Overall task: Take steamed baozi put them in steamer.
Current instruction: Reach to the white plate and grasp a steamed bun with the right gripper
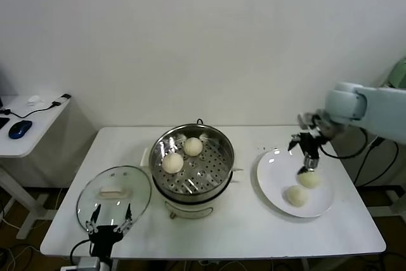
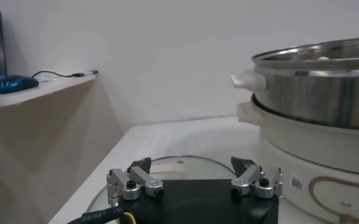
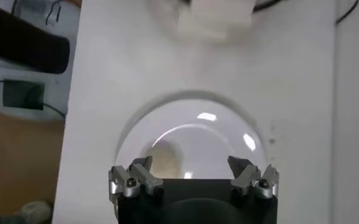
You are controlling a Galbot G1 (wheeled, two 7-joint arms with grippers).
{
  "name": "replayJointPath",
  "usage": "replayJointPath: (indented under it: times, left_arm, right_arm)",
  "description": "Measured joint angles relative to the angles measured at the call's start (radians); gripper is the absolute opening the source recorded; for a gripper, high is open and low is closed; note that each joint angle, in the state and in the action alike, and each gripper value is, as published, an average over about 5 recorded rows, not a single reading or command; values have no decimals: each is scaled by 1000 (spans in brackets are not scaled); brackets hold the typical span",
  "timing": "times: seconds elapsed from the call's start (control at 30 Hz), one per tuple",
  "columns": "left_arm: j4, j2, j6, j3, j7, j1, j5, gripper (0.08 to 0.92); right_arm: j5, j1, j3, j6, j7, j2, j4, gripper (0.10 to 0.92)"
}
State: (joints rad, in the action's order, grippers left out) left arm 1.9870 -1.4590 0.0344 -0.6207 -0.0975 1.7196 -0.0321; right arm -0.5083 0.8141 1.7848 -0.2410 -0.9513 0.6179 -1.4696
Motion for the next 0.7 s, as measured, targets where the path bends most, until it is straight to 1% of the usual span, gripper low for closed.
replayJointPath:
  times: [0.27,0.7]
  left_arm:
    - [2,-7,-6,0,-2,15,14,823]
    - [-12,-11,-7,6,-3,10,29,823]
  right_arm:
    - [121,-235,-163,-22,34,-62,49,823]
    - [209,-521,-392,-53,84,-47,139,823]
